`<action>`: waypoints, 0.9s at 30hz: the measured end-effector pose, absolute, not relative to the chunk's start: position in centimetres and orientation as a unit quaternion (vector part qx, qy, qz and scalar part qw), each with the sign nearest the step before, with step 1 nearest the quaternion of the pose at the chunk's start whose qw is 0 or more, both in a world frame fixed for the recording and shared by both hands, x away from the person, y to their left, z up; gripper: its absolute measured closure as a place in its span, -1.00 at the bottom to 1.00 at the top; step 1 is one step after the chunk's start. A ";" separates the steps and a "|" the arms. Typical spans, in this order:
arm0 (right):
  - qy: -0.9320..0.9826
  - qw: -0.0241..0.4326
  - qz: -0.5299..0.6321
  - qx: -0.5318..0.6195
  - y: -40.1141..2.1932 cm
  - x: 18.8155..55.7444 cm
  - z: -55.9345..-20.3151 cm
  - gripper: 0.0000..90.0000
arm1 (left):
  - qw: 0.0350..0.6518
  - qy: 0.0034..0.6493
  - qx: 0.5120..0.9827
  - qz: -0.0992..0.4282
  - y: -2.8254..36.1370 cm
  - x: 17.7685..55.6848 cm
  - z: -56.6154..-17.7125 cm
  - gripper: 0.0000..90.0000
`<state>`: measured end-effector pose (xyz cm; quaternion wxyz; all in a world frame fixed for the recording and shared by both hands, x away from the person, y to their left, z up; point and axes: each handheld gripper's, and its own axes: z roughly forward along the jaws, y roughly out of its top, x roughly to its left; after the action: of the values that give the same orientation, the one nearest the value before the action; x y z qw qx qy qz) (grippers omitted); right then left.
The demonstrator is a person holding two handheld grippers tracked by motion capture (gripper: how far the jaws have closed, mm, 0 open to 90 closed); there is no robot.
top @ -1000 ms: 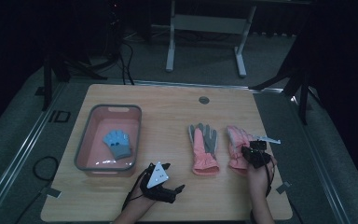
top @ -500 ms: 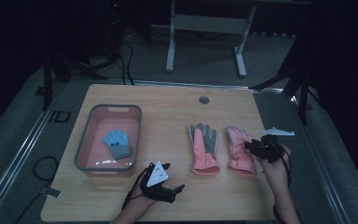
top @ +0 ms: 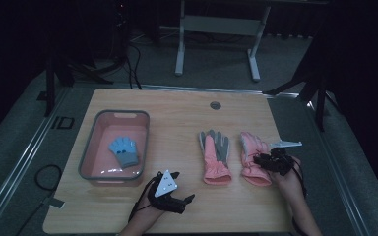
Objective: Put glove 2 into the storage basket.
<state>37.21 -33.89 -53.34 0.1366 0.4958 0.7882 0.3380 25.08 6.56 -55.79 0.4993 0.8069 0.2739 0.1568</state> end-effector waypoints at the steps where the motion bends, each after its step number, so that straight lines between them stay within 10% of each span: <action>1: 0.787 0.129 0.343 0.495 -33.9 37.2 -53.4 0.62 | 0.500 0.274 0.807 0.157 6.6 25.1 -55.8 -0.79; 8: 0.786 0.151 0.335 0.497 -33.1 36.7 -53.3 0.96 | 0.499 0.273 0.807 0.157 6.6 25.1 -55.8 -0.80; 27: 0.737 0.245 0.355 0.521 -29.7 33.7 -42.6 0.99 | 0.496 0.274 0.809 0.158 6.5 25.1 -55.8 -0.79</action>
<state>33.72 -29.73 -42.59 0.2452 0.5207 0.7365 0.3554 25.10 6.49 -55.80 0.4961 0.8087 0.2738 0.1576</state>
